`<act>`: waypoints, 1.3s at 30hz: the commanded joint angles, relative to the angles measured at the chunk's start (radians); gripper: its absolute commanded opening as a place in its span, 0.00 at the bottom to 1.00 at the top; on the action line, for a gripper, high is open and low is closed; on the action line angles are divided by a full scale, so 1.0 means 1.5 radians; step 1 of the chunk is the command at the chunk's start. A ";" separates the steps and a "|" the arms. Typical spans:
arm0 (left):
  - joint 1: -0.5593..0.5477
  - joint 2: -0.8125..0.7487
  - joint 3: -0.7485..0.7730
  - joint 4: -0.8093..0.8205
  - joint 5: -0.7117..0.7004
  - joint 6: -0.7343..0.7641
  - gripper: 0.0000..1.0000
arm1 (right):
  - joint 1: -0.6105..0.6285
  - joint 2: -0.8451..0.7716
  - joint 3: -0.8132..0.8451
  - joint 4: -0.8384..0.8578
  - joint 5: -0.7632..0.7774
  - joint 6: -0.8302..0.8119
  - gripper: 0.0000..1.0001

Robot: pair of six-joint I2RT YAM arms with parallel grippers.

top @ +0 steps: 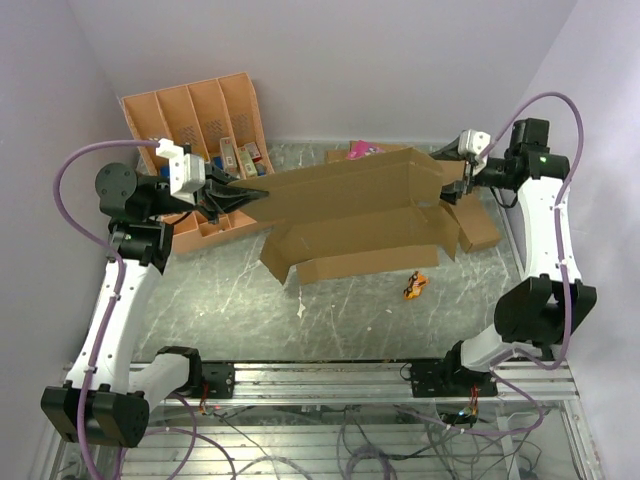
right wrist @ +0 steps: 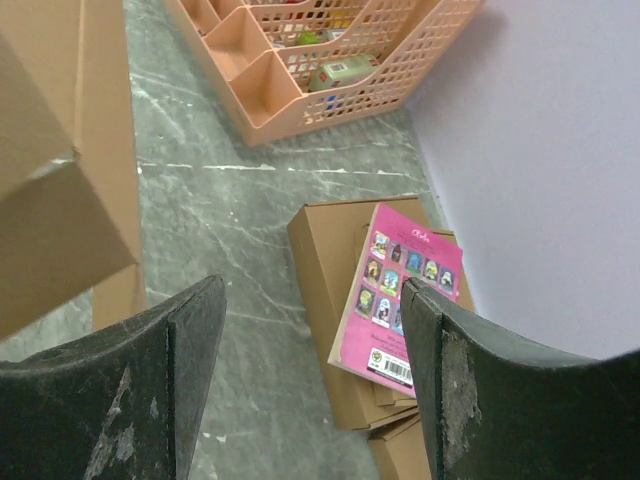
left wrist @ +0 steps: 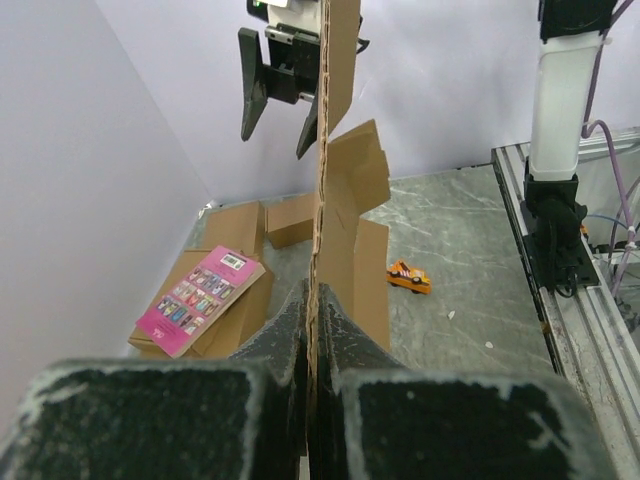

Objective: Fold the paper box

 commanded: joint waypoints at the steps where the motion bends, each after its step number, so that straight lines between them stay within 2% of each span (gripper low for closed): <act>1: 0.000 0.000 -0.002 0.080 0.020 -0.059 0.07 | -0.003 0.041 0.040 -0.156 -0.029 -0.133 0.70; 4: 0.000 0.000 -0.004 0.105 0.018 -0.078 0.07 | 0.008 0.061 0.056 -0.231 -0.036 -0.195 0.70; 8: 0.000 0.003 0.001 0.084 0.013 -0.062 0.07 | 0.040 0.034 0.015 -0.234 -0.020 -0.206 0.69; 16: 0.002 0.017 0.028 0.007 0.009 0.005 0.07 | 0.046 -0.009 0.039 -0.235 0.040 -0.149 0.68; 20: 0.003 0.022 0.035 0.007 0.006 0.009 0.07 | 0.046 -0.030 0.018 -0.235 0.061 -0.143 0.68; 24: 0.003 0.031 0.038 0.048 0.009 -0.020 0.07 | 0.047 -0.046 -0.007 -0.235 0.043 -0.144 0.68; 32: 0.003 0.038 0.019 0.197 0.013 -0.142 0.07 | 0.085 -0.016 -0.008 -0.235 -0.001 -0.127 0.64; 39: 0.003 0.035 0.018 0.227 0.017 -0.170 0.07 | 0.097 0.002 -0.011 -0.235 -0.029 -0.127 0.56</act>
